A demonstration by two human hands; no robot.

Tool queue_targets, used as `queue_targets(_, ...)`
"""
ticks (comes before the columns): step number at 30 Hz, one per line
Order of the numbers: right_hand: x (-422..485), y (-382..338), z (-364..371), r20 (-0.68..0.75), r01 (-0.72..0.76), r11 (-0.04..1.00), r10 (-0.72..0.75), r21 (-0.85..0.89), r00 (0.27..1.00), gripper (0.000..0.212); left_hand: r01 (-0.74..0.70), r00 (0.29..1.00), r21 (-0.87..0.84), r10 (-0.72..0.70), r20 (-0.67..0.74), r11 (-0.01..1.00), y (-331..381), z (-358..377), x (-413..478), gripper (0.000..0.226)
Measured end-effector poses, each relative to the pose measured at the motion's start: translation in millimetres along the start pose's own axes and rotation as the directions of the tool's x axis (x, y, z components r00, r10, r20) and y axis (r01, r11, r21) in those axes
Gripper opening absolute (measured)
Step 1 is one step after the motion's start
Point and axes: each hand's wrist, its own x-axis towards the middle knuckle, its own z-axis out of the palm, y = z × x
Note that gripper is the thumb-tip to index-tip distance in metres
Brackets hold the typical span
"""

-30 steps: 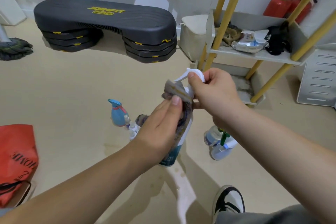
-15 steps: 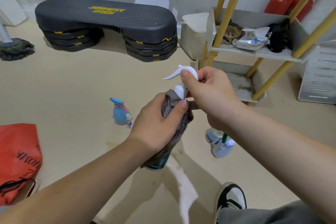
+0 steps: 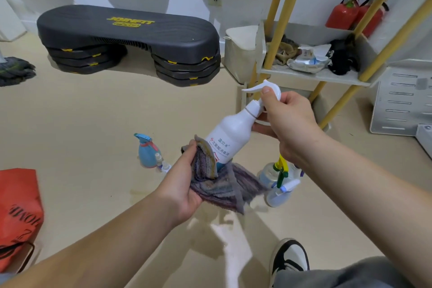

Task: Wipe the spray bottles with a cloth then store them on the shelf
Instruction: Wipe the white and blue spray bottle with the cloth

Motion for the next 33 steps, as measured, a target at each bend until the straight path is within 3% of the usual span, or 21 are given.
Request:
queue_targets(6,-15.0,-1.2,-14.2,0.169,0.065,0.993,-0.047,-0.098,0.984,0.019,-0.065,0.988,0.153,0.085,-0.131,0.986,-4.8,-1.0,4.4,0.046)
queue_targets(11,-47.9,0.0,-16.7,0.134,0.216,0.948,-0.189,-0.232,0.973,0.016,-0.084,0.954,0.408,0.192,-0.230,0.909,-18.4,-5.8,10.0,0.036)
queue_targets(12,-54.6,0.4,-16.7,0.128,0.255,0.928,-0.228,-0.270,0.965,0.015,-0.102,0.945,0.514,0.244,-0.217,0.852,-19.3,-7.1,7.1,0.036)
queue_targets(14,-67.3,4.1,-20.0,0.127,0.326,0.879,-0.300,-0.348,0.945,0.012,-0.156,0.929,0.757,0.354,-0.106,0.634,-19.5,-9.8,1.3,0.040)
queue_targets(15,-72.9,7.5,-23.1,0.140,0.352,0.846,-0.324,-0.401,0.936,0.011,-0.186,0.917,0.829,0.397,-0.047,0.527,-20.0,-9.3,-1.4,0.041)
queue_targets(17,-79.7,21.7,-29.9,0.166,0.367,0.787,-0.328,-0.497,0.930,0.013,-0.261,0.912,0.875,0.402,0.085,0.408,-20.4,-6.3,-6.1,0.040)
queue_targets(21,-80.0,71.2,-47.9,0.079,0.239,0.751,-0.243,-0.615,0.967,0.015,-0.358,0.900,0.874,0.372,0.228,0.328,-25.3,-3.2,-8.3,0.043)
queue_targets(26,-72.1,142.5,-77.8,-0.159,0.029,0.823,-0.144,-0.568,0.977,0.013,-0.287,0.918,0.933,0.342,0.202,0.218,-41.5,-14.2,4.9,0.041)
queue_targets(33,-46.5,211.1,-111.6,-0.293,-0.180,0.827,0.019,-0.532,0.956,0.010,-0.210,0.968,0.941,0.194,0.161,0.267,-66.7,-35.7,41.8,0.033)
